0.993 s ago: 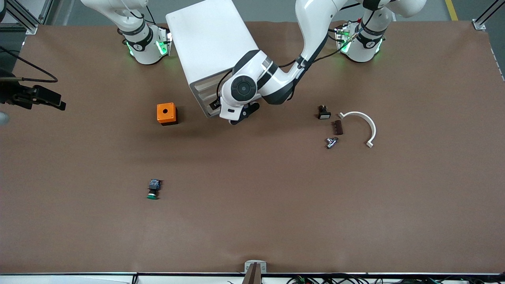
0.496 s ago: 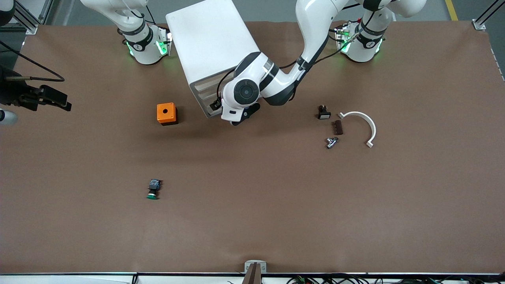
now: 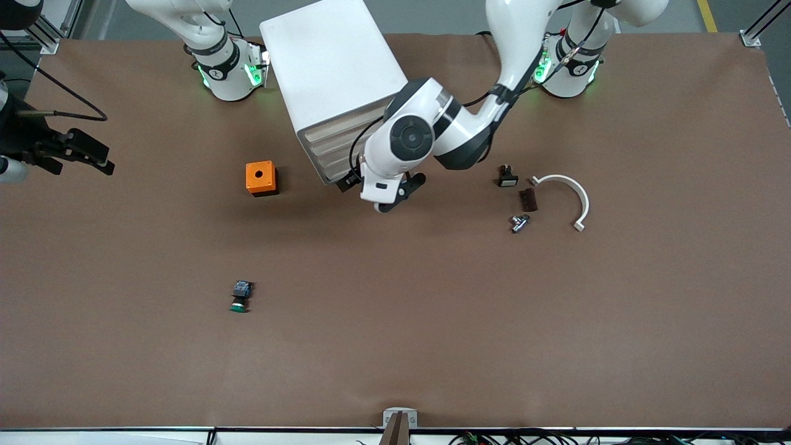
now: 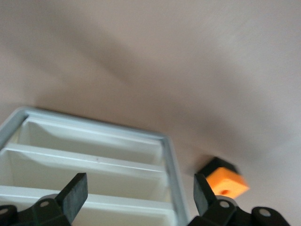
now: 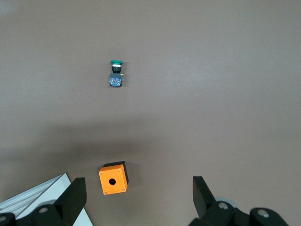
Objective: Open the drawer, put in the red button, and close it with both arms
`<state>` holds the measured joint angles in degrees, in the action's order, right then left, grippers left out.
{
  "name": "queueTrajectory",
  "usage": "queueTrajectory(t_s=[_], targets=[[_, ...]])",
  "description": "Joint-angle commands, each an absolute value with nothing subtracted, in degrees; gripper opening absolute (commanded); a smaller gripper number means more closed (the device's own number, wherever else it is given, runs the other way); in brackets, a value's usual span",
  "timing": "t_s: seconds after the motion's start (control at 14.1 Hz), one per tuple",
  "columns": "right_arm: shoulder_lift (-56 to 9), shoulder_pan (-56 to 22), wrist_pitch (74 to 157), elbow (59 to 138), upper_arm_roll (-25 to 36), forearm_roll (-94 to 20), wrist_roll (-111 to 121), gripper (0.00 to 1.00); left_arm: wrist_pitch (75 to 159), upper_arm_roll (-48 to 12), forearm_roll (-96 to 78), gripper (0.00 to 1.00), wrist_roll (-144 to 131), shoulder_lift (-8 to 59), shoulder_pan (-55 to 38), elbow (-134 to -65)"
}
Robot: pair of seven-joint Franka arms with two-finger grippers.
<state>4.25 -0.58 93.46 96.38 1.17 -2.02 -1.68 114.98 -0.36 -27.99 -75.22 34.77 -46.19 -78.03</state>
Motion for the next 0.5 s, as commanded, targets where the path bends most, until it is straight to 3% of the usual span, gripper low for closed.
queueTrajectory(t_s=[0.0,0.43], targets=[[7.1,-0.4,95.0,99.8,1.1,-1.8,-2.4,1.0,110.9,-0.4,-25.4,0.99,-75.2,28.6,-41.9,-79.5],[6.9,-0.4,94.6,99.5,1.2,-1.2,-1.6,1.0,92.9,-0.4,-22.6,0.99,-62.0,14.6,-30.7,-79.6]])
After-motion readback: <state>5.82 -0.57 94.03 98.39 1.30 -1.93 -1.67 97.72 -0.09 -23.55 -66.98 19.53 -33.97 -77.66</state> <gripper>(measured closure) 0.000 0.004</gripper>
